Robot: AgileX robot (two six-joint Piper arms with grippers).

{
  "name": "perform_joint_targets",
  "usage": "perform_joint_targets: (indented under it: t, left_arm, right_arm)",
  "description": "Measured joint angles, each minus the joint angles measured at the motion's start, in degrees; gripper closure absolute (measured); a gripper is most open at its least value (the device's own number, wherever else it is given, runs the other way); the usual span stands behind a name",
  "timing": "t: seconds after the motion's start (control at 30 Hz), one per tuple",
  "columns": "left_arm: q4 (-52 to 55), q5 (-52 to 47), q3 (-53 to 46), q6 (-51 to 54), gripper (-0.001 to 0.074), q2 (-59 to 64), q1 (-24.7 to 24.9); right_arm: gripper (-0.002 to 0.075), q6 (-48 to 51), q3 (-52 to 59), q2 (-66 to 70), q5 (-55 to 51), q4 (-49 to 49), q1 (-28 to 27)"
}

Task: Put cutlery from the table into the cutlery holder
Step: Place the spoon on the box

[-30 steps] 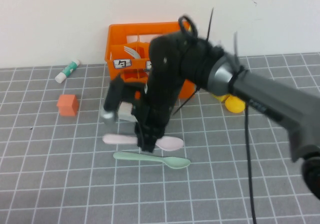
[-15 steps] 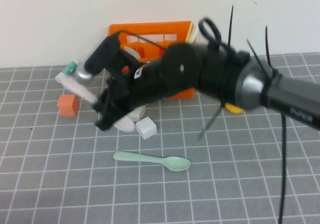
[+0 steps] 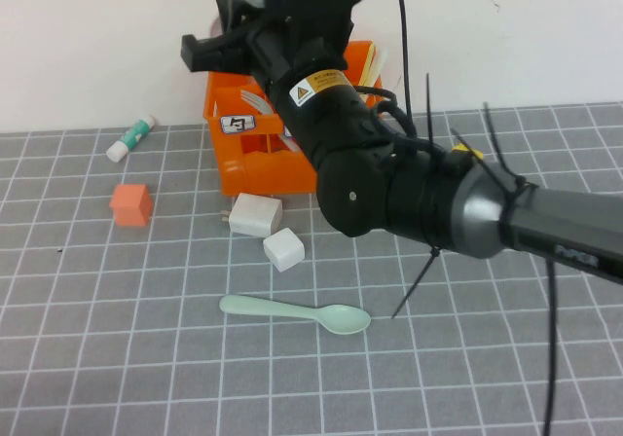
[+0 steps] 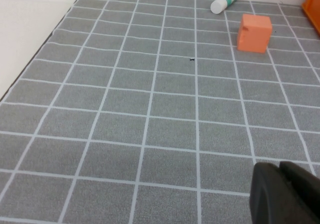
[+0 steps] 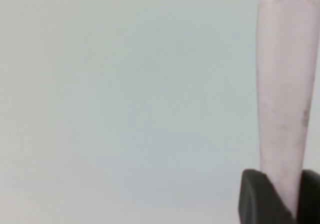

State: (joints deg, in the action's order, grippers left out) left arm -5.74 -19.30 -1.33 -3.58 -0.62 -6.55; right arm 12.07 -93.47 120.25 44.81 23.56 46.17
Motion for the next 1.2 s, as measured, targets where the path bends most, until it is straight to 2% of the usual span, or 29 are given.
perform_joint_targets:
  t: [0.1,0.23,0.47,0.7,1.2]
  left_arm:
    - [0.0,0.0,0.0,0.0,0.0736,0.0,0.0]
    - [0.0,0.0,0.0,0.0,0.0736,0.0,0.0]
    - [0.0,0.0,0.0,0.0,0.0736,0.0,0.0]
    - [0.0,0.0,0.0,0.0,0.0736,0.0,0.0]
    - [0.0,0.0,0.0,-0.13,0.0736,0.0,0.0]
  right_arm:
    - [0.0599,-4.52,-2.47,3.3,1.7,-2.55,-1.15]
    - [0.0599,-5.51,-7.55,8.64,1.78,-3.64,-2.38]
    - [0.0599,-0.96,-15.24,15.53,-3.89,-5.22,-3.58]
    - [0.0598,3.35,-17.39,17.33,-9.19,-7.08,-3.93]
    - [0.0474,3.57,-17.39,16.56,-18.35,-12.51,-4.66]
